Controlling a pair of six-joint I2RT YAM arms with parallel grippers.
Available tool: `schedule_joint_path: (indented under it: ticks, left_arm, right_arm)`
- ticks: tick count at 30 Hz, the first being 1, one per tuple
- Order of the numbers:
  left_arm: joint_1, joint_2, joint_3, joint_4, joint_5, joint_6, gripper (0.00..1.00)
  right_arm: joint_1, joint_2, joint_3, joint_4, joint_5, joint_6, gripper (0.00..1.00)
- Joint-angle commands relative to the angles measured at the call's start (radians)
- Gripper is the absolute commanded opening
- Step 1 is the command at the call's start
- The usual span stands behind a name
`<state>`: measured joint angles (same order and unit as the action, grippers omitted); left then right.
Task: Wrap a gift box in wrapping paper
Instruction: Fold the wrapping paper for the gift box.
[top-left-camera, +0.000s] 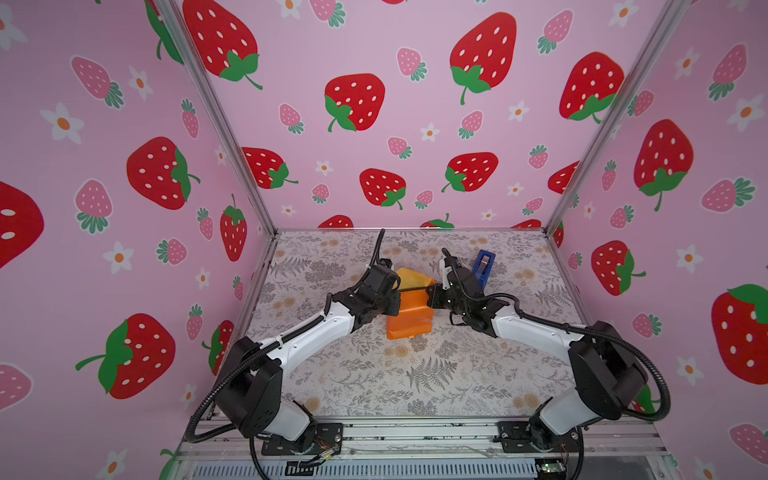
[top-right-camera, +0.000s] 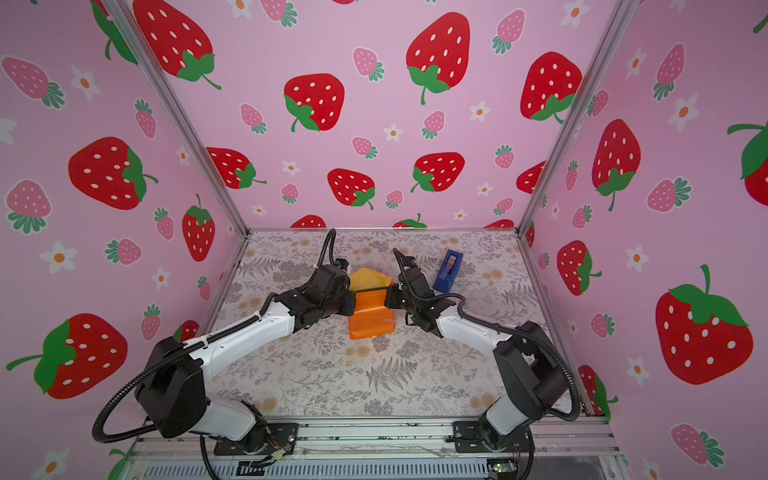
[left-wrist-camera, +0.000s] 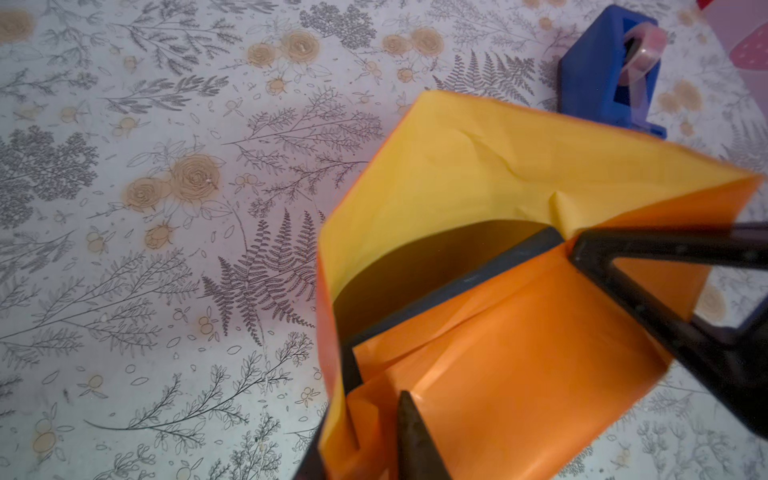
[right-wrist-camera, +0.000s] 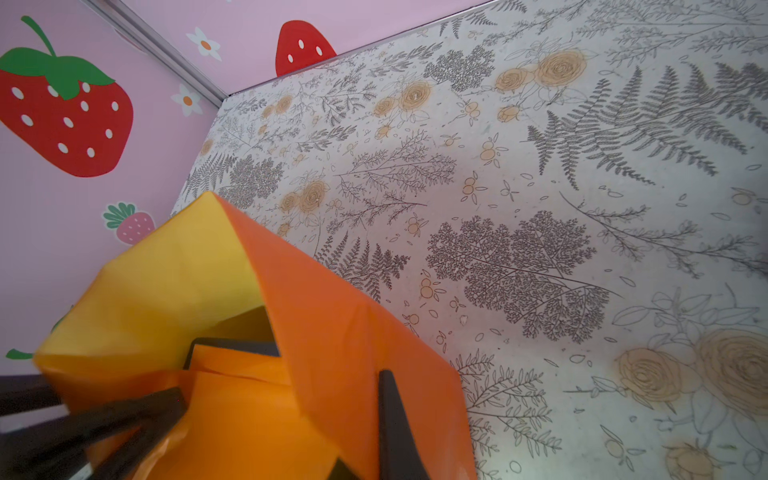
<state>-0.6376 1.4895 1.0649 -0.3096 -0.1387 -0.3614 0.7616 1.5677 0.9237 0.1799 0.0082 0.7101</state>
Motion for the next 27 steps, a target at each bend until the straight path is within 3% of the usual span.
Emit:
schedule_joint_path:
  ticks: [1,4,7,10,15,20,27]
  left_arm:
    - [-0.014,0.031,0.017,0.022,0.034,-0.005,0.12]
    - [-0.019,0.018,0.027,0.013,0.036,-0.005,0.15]
    - [-0.016,-0.036,0.032,-0.009,0.0,0.008,0.32]
    - [0.008,-0.115,0.022,-0.019,-0.032,0.013,0.42]
    - [0.093,-0.215,-0.024,0.005,-0.033,-0.022,0.45]
    - [0.198,-0.21,-0.128,0.115,0.127,-0.089,0.46]
    - [0.192,-0.173,-0.312,0.412,0.198,-0.211,0.46]
  right_arm:
    - [0.012,0.008,-0.036,-0.107,-0.005,0.023,0.0]
    - [0.012,0.007,-0.04,-0.108,-0.002,0.022,0.0]
    - [0.013,0.002,-0.043,-0.109,0.004,0.017,0.0]
    - [0.012,0.0,-0.045,-0.112,0.007,0.014,0.0]
    - [0.012,0.002,-0.047,-0.114,0.009,0.011,0.0]
    - [0.012,0.007,-0.042,-0.111,0.004,0.012,0.0]
    - [0.013,0.007,-0.036,-0.112,0.002,0.014,0.0]
